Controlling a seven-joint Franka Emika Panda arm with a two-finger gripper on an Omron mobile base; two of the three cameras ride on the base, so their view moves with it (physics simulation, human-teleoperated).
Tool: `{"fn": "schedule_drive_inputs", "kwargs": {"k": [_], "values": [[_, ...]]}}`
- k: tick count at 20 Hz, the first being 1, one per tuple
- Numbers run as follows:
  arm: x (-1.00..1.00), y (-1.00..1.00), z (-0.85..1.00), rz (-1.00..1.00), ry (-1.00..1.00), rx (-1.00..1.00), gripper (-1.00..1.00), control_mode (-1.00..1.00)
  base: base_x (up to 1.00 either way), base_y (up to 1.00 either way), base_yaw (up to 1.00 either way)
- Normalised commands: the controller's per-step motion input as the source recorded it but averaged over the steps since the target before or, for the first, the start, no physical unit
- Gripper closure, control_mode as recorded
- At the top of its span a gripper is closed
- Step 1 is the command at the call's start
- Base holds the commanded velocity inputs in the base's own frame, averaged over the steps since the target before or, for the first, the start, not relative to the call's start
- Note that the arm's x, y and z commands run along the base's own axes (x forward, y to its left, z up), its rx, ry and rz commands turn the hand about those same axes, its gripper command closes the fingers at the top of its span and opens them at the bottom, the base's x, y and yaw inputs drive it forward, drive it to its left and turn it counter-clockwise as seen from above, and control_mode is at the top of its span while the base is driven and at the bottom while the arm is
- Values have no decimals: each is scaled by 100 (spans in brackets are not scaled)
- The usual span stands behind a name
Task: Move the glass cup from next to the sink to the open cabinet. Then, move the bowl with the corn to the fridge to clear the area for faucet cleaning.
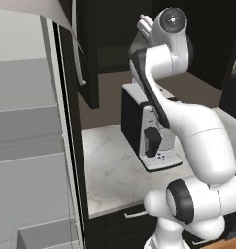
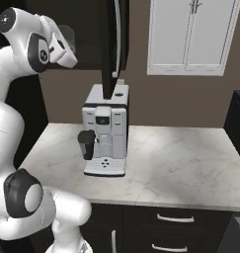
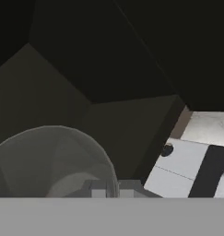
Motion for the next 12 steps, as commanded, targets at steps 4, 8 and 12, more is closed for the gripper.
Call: {"fn": "schedule_drive_inputs", "kwargs": {"k": [4, 8, 12], "values": [[73, 9, 0, -8, 0, 0, 100, -100, 0, 0, 0], [74, 5, 0, -8, 0, 0, 100, -100, 0, 0, 0], [69, 5, -13, -6, 3, -1, 100, -100, 0, 0, 0]]}}
